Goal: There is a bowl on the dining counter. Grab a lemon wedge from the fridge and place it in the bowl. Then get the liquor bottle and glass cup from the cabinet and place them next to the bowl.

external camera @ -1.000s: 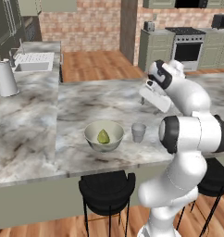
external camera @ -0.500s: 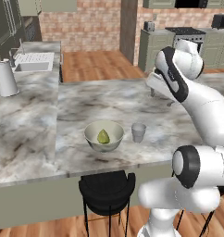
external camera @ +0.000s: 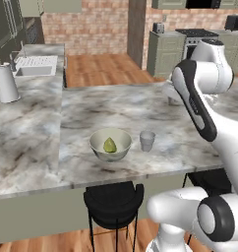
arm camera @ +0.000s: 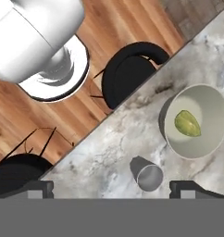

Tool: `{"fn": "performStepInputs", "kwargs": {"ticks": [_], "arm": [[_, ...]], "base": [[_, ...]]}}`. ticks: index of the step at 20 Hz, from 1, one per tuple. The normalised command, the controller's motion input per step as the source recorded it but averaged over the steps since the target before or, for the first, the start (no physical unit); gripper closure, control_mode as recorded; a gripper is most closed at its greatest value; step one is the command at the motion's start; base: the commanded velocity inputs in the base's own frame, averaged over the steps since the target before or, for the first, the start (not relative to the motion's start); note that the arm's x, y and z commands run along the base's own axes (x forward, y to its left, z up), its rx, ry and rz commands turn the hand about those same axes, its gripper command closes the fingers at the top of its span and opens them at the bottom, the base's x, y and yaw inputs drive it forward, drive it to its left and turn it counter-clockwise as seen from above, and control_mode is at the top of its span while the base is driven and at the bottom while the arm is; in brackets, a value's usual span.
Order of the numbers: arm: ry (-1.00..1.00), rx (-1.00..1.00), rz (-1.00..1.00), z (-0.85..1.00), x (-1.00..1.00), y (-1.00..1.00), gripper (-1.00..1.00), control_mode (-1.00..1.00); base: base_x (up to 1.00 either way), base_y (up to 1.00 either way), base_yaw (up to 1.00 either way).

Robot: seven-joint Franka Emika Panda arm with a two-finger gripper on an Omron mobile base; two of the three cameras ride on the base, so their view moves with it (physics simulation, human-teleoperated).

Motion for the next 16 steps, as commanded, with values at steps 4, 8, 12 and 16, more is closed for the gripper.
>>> {"fn": "performStepInputs", "kwargs": {"ticks": [4,8,12,16], "arm": [[-0.12,-0.2,0.11,0.0,-0.31,0.0,-1.0,-1.0],[-0.04,-0.1,0.07,0.0,-0.33,0.0,-1.0,-1.0],[0.0,-0.02,0.02,0.0,-0.13,0.02,-1.0,-1.0],[0.0,0.0,0.0,0.0,0.0,0.0,-1.0,1.0]], "base": [[0.0,0.0,0.0],[0.0,0.0,0.0],[0.0,0.0,0.0],[-0.79,-0.37,-0.01]]}}
